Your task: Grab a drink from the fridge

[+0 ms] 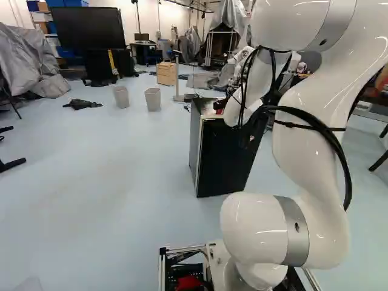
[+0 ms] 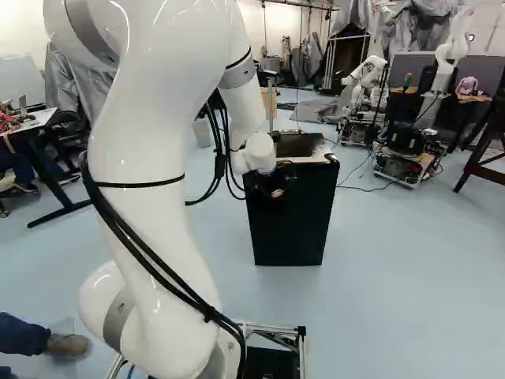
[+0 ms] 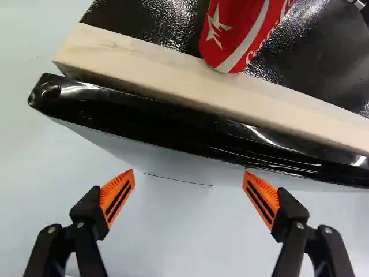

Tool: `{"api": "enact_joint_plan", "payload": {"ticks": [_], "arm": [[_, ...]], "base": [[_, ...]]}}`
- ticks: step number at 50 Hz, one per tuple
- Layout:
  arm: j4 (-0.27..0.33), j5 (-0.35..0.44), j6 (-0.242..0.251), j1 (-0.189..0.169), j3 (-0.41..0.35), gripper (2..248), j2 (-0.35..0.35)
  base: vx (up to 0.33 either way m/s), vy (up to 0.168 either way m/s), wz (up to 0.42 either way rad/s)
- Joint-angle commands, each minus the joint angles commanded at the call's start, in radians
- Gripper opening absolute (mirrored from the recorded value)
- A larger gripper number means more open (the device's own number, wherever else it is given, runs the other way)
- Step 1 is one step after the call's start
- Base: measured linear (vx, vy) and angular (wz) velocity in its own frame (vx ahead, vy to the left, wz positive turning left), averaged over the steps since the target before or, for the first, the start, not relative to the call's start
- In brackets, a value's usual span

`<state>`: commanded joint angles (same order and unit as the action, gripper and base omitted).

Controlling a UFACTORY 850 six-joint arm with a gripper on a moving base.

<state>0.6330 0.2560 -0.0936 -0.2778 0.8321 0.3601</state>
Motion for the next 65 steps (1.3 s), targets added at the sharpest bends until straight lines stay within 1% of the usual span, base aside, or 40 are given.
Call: {"api": "enact_joint_plan", "payload": {"ticks": [65], "arm": [[0.0, 0.0, 0.0, 0.003, 0.019, 247, 0.015]], "base": [[0.0, 0.0, 0.0]]}}
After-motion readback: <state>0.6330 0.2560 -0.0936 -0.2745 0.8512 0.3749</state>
